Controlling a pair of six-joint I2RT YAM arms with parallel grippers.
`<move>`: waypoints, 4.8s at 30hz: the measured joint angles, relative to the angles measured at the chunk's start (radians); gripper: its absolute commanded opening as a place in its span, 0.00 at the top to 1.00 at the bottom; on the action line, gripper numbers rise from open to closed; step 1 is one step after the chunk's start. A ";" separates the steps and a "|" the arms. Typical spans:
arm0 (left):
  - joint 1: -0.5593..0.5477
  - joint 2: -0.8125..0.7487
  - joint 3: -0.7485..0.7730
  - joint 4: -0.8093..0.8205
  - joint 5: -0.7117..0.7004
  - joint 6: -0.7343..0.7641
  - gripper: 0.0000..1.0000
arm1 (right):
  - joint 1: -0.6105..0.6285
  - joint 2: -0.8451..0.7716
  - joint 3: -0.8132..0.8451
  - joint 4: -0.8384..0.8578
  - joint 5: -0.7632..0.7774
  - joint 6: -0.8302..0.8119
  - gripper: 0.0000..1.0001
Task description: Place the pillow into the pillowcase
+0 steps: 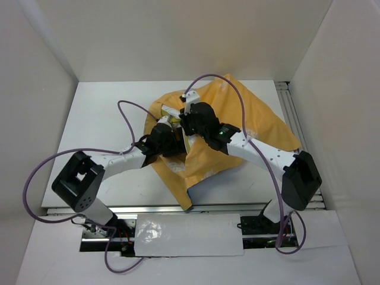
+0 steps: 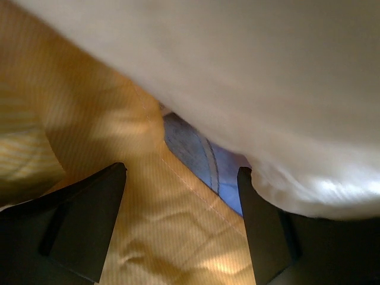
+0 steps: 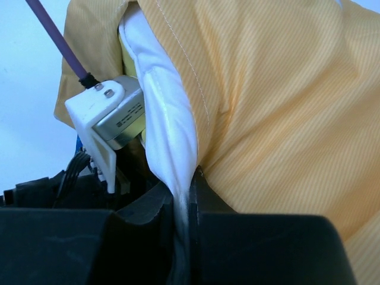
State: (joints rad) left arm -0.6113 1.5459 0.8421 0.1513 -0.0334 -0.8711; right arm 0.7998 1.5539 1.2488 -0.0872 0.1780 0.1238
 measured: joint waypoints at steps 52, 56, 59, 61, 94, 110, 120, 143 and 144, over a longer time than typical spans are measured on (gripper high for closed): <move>0.037 -0.480 -0.259 0.092 0.118 0.221 0.77 | -0.034 -0.298 -0.233 0.088 -0.139 0.034 1.00; -0.006 -0.365 -0.202 0.135 0.143 0.229 0.63 | -0.035 -0.332 -0.235 0.111 -0.194 0.041 1.00; -0.033 -0.289 -0.143 0.116 0.108 0.242 0.51 | -0.035 -0.341 -0.240 0.141 -0.220 0.044 1.00; -0.050 -0.249 -0.106 0.093 0.052 0.235 0.43 | -0.035 -0.341 -0.241 0.154 -0.229 0.044 1.00; -0.176 0.146 0.199 -0.285 -0.620 -0.213 1.00 | -0.035 -0.342 -0.320 0.227 -0.167 -0.014 1.00; 0.127 -0.544 -0.133 -0.268 -0.438 0.037 1.00 | 0.014 -0.247 -0.297 0.192 0.092 -0.080 1.00; 0.122 -0.427 -0.142 -0.129 -0.155 0.164 0.81 | 0.013 -0.269 -0.264 0.169 0.025 -0.080 1.00; -0.167 -0.188 -0.161 0.053 -0.359 0.022 0.12 | 0.014 -0.340 -0.262 0.226 -0.196 -0.058 1.00; -0.173 -0.188 -0.159 0.036 -0.385 -0.002 0.06 | 0.014 -0.340 -0.264 0.229 -0.203 -0.063 1.00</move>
State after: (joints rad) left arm -0.7841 1.3575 0.6830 0.1871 -0.4179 -0.8734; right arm 0.8139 1.2140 0.9852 0.1421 -0.0254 0.0608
